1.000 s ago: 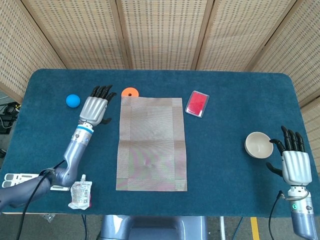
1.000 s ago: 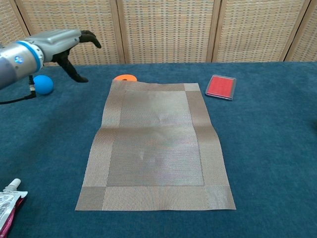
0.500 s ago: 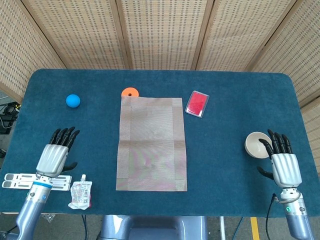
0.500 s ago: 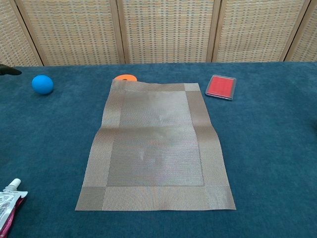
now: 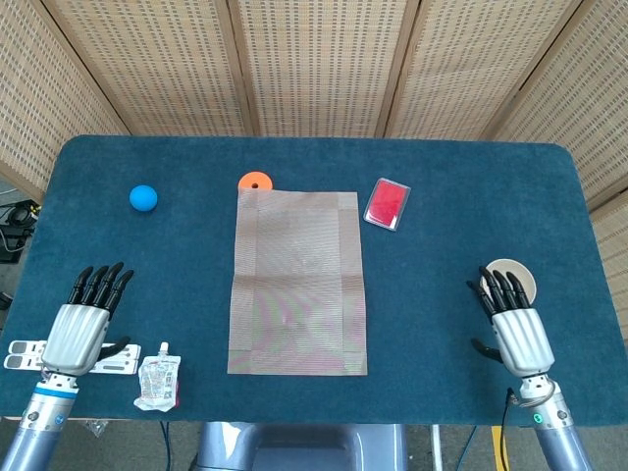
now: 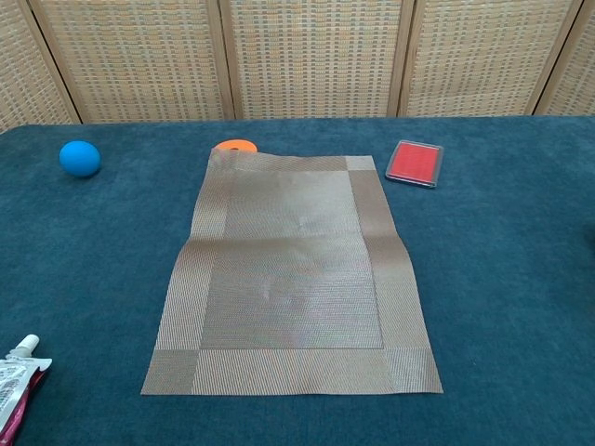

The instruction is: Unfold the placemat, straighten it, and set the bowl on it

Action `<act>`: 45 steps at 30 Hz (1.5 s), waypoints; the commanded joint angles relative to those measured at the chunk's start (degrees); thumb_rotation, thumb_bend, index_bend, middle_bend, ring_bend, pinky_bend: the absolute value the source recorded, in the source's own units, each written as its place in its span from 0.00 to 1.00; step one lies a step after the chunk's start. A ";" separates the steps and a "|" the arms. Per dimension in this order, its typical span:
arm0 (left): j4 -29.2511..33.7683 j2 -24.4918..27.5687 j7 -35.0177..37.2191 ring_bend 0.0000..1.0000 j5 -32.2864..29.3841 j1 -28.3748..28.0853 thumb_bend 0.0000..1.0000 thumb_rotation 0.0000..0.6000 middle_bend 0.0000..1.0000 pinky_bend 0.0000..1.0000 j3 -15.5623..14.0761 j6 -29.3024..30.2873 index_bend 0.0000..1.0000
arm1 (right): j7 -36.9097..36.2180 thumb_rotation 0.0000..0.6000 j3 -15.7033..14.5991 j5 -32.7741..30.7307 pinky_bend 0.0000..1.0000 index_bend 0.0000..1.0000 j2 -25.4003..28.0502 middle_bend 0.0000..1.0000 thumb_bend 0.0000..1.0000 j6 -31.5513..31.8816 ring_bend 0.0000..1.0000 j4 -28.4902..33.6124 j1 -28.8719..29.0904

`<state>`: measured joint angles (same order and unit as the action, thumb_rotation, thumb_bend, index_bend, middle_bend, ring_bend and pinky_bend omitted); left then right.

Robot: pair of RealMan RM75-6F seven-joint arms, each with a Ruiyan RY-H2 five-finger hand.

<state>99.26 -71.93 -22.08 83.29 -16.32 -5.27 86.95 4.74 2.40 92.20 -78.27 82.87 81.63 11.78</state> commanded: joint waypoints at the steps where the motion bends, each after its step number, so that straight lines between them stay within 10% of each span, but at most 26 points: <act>1: -0.18 0.27 0.50 0.00 -0.21 0.28 0.13 1.00 0.00 0.00 0.57 -0.66 0.00 | 1.76 1.00 -1.35 1.05 0.00 0.16 -1.30 0.00 0.12 -1.76 0.00 1.28 0.67; 13: -0.38 1.18 2.75 0.00 0.20 1.19 0.13 1.00 0.00 0.00 2.35 -2.65 0.00 | 5.66 1.00 -4.55 1.14 0.00 0.16 -10.90 0.00 0.12 -11.24 0.00 2.38 3.92; 45: -1.11 1.37 3.90 0.00 0.85 3.05 0.13 1.00 0.00 0.00 5.38 -4.60 0.00 | 3.52 1.00 -2.88 -2.29 0.00 0.16 -21.48 0.00 0.11 -12.28 0.00 0.07 5.33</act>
<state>98.16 -70.56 -18.18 84.14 -13.27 0.11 82.34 8.39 -0.52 89.93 -99.57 70.54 81.87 17.05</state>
